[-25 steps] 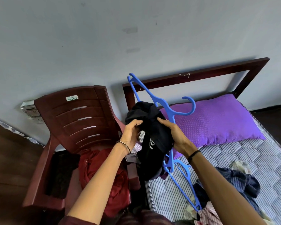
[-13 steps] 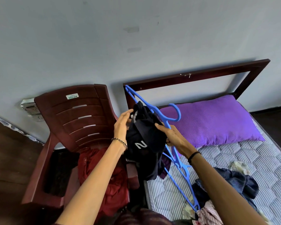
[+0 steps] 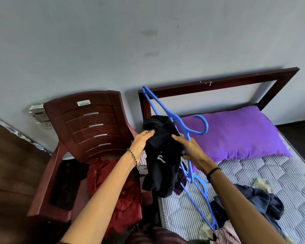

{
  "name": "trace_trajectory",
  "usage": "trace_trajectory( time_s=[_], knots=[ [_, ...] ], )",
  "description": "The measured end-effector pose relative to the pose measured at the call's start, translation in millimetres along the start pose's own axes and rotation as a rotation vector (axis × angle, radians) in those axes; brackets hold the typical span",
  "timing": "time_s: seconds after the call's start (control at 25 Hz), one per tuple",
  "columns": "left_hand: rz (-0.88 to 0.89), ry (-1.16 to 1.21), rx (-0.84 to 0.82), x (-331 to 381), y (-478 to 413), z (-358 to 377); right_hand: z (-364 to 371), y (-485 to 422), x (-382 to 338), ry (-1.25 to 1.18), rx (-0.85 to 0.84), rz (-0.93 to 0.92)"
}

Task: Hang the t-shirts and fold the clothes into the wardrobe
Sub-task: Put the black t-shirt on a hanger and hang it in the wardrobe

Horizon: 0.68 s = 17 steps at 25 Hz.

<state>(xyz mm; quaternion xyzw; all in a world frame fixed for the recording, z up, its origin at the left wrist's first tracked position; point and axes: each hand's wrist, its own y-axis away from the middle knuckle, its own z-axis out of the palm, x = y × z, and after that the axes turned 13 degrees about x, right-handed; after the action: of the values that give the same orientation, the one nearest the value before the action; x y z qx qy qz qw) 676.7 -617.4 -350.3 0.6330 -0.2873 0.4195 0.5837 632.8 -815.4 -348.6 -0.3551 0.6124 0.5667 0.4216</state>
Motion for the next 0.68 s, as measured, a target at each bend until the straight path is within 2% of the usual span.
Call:
trace_trajectory(
  time_s=[0.04, 0.12, 0.32, 0.48, 0.6, 0.68],
  knots=[
    [0.018, 0.038, 0.034, 1, -1, 0, 0, 0, 1, 0.032, 0.007, -0.011],
    [0.123, -0.034, 0.109, 2, -2, 0, 2, 2, -4, 0.061, 0.031, -0.051],
    [0.491, -0.581, 0.120, 6, 0, -2, 4, -1, -10, 0.060, 0.128, -0.185],
    [0.579, -0.938, 0.105, 16, 12, 12, 9, -9, -11, 0.071, 0.061, -0.238],
    [0.652, -0.974, 0.101, 17, 16, 14, 14, -13, -11, 0.045, -0.005, -0.205],
    [0.689, -0.866, 0.103, 13, 10, 8, 12, -14, -11, 0.061, -0.023, -0.152]
  ],
)
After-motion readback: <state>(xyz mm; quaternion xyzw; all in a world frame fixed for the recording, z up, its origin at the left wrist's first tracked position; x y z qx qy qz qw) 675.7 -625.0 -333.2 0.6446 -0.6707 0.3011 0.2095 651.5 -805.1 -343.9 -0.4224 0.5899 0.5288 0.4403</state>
